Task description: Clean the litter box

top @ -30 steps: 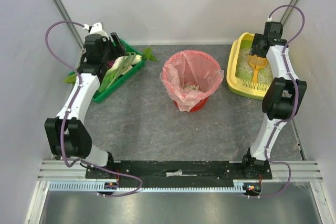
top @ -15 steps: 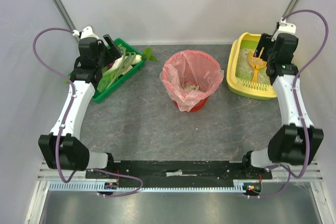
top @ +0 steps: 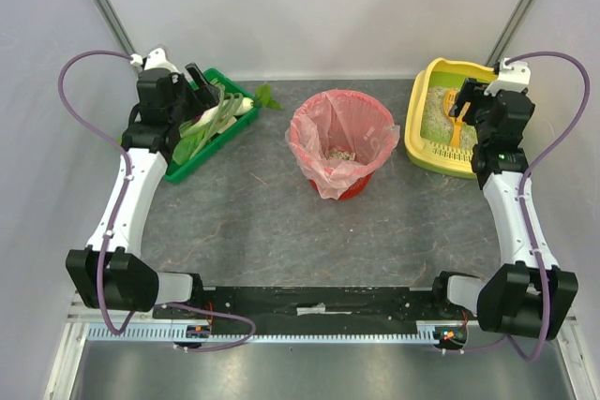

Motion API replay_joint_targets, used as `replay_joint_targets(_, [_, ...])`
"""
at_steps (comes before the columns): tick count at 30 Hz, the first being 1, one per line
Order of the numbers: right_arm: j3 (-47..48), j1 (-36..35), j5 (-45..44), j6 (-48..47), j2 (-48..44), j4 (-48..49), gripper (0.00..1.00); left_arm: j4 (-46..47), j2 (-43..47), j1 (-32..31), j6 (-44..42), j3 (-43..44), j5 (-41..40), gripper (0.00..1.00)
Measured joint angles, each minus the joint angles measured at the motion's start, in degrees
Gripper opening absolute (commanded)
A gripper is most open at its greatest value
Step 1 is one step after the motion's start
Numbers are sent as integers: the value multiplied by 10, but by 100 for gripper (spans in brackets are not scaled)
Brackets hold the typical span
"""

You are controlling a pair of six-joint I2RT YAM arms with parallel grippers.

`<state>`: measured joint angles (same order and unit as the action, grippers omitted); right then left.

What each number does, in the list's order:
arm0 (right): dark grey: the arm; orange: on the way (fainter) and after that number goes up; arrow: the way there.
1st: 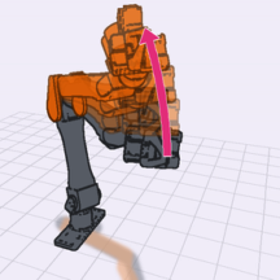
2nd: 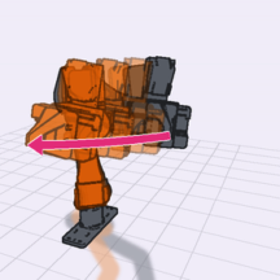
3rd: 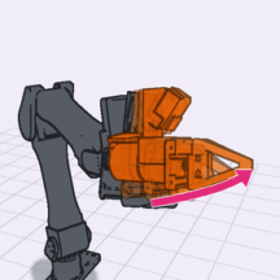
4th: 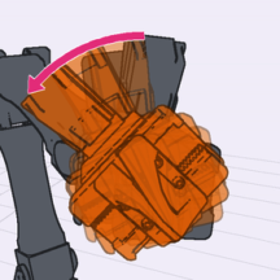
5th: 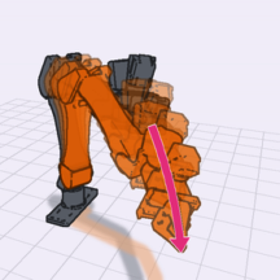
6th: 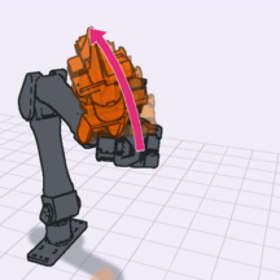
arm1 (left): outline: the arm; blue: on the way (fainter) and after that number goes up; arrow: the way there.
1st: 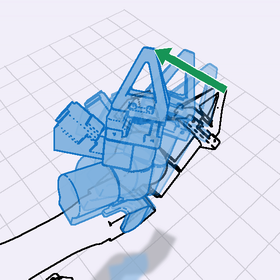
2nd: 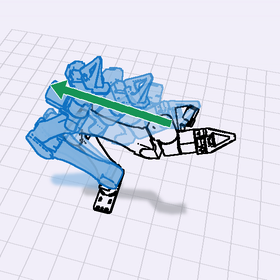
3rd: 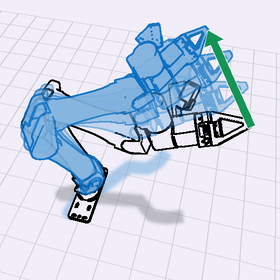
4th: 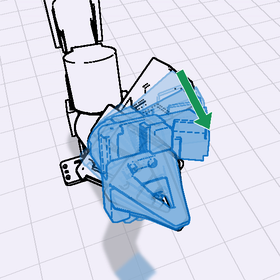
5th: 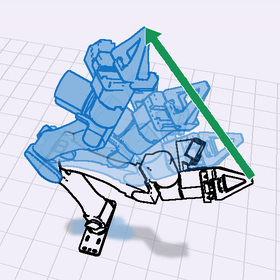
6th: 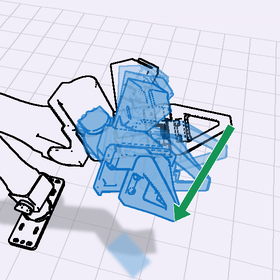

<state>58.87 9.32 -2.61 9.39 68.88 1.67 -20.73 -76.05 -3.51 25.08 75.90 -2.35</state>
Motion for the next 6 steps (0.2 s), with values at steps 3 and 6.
replay_joint_targets(3, [-7, 0, 1, -4, -12, 8, 84, 9, 11, 0, 0, -7, 18, 82])
replay_joint_targets(6, [-10, 0, 2, -7, -22, 15, 84, 13, 20, 0, 0, -10, 26, 83])
